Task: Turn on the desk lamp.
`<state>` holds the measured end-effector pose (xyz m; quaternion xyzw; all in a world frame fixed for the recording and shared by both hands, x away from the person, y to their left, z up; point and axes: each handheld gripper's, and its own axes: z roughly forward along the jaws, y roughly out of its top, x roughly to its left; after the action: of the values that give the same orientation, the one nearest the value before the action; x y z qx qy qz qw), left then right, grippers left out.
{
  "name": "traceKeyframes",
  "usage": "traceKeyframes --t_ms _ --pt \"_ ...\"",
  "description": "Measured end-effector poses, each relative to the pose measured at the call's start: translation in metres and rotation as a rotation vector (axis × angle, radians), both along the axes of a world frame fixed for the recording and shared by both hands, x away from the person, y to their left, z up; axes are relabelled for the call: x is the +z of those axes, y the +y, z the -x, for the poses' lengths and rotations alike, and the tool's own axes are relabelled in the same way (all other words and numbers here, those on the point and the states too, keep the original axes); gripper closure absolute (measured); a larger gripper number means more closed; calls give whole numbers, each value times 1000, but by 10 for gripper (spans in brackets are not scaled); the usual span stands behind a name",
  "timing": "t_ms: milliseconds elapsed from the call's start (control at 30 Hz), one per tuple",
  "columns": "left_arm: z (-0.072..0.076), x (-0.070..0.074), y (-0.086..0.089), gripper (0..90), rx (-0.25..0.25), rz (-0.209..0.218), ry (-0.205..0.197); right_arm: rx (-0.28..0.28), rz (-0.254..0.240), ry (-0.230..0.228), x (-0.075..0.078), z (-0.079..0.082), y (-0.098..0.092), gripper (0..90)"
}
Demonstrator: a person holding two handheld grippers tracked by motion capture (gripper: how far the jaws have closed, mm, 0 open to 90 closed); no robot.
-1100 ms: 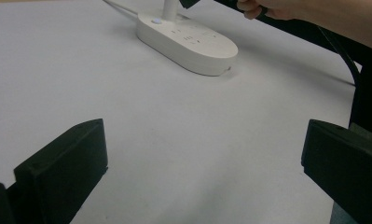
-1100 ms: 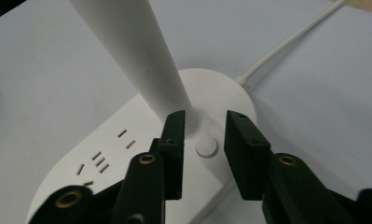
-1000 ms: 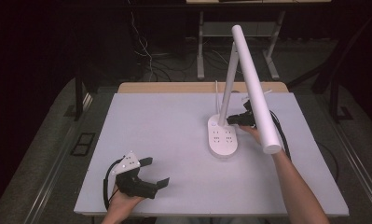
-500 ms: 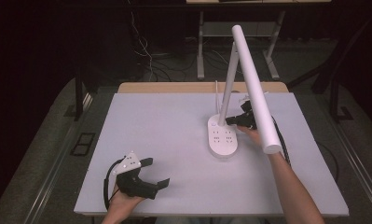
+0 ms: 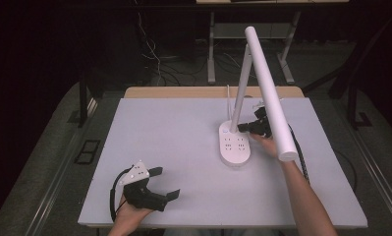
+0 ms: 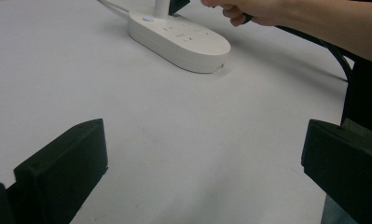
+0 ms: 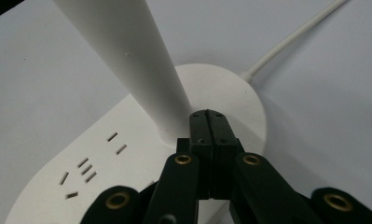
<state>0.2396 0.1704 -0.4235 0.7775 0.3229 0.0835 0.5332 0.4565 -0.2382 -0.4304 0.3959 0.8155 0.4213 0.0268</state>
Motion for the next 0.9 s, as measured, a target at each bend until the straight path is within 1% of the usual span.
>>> traceKeyframes --t_ms 100,267,300,433,533,700,867,900 --pt "0 0 1 0 2 0 -5 -4 3 3 1 0 0 898" --pt "-1 0 2 0 5 1 0 -8 -4 10 2 1 0 897" --pt "-1 0 2 0 5 2 -2 -3 20 2 4 2 1 897" --pt "-1 0 2 0 7 1 -1 -13 21 -6 6 3 1 897" --pt "-1 0 2 0 7 -1 -1 -16 10 -14 11 5 -2 898" --pt "-1 0 2 0 11 3 0 -22 10 -22 16 6 -5 897" --pt "-1 0 2 0 14 7 -1 -26 15 -22 28 12 -13 897" --pt "-1 0 2 0 17 6 -4 -26 15 -22 28 12 -13 897"
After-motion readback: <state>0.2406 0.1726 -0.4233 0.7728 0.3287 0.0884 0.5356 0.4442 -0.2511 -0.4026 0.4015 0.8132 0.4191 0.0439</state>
